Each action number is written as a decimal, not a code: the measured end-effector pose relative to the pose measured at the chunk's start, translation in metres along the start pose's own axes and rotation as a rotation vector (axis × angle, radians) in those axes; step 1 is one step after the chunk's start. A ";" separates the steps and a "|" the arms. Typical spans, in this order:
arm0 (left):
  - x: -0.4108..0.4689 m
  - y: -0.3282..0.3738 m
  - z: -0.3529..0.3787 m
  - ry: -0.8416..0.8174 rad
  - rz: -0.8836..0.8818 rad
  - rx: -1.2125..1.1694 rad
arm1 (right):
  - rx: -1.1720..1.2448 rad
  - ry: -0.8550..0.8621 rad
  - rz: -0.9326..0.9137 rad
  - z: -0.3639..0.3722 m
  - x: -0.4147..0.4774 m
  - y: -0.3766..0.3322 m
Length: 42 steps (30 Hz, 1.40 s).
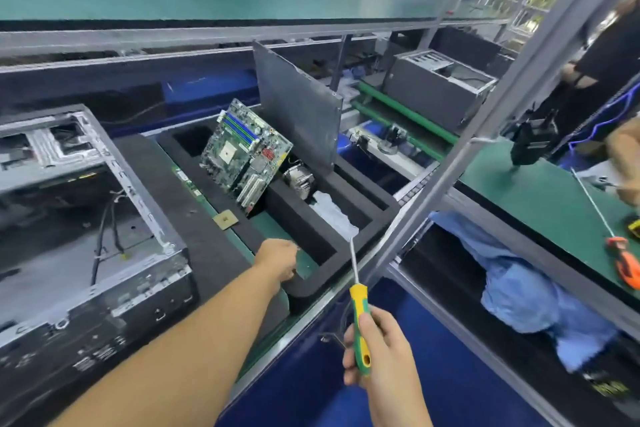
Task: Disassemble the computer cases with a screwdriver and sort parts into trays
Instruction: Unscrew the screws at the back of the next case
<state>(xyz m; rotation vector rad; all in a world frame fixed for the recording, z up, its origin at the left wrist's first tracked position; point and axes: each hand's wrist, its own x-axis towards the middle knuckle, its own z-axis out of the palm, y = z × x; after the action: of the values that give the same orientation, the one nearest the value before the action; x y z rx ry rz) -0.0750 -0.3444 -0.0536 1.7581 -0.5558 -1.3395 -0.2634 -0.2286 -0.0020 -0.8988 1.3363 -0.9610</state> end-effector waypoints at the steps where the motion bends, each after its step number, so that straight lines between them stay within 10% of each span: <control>1: 0.003 -0.001 0.000 0.001 -0.006 -0.009 | -0.013 0.008 0.003 -0.003 0.004 0.002; 14: -0.189 0.010 -0.147 -0.188 0.424 0.147 | 0.382 -0.122 0.144 0.123 -0.103 0.080; 18: -0.237 0.009 -0.262 0.197 0.597 0.489 | 0.305 -0.191 0.177 0.172 -0.174 0.128; 21: -0.228 -0.002 -0.333 0.516 0.449 0.947 | 0.177 -0.249 0.206 0.203 -0.215 0.160; 25: -0.200 -0.034 -0.368 0.535 0.044 1.204 | -0.156 -0.267 0.137 0.222 -0.246 0.189; 42: -0.172 -0.061 -0.383 0.615 0.166 1.338 | -0.751 -0.174 -0.221 0.234 -0.239 0.199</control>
<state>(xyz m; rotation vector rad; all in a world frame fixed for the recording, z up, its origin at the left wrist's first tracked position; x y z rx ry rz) 0.2171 -0.0464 0.0235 2.8717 -1.3478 -0.0985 -0.0202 0.0624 -0.0916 -1.6860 1.4820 -0.5078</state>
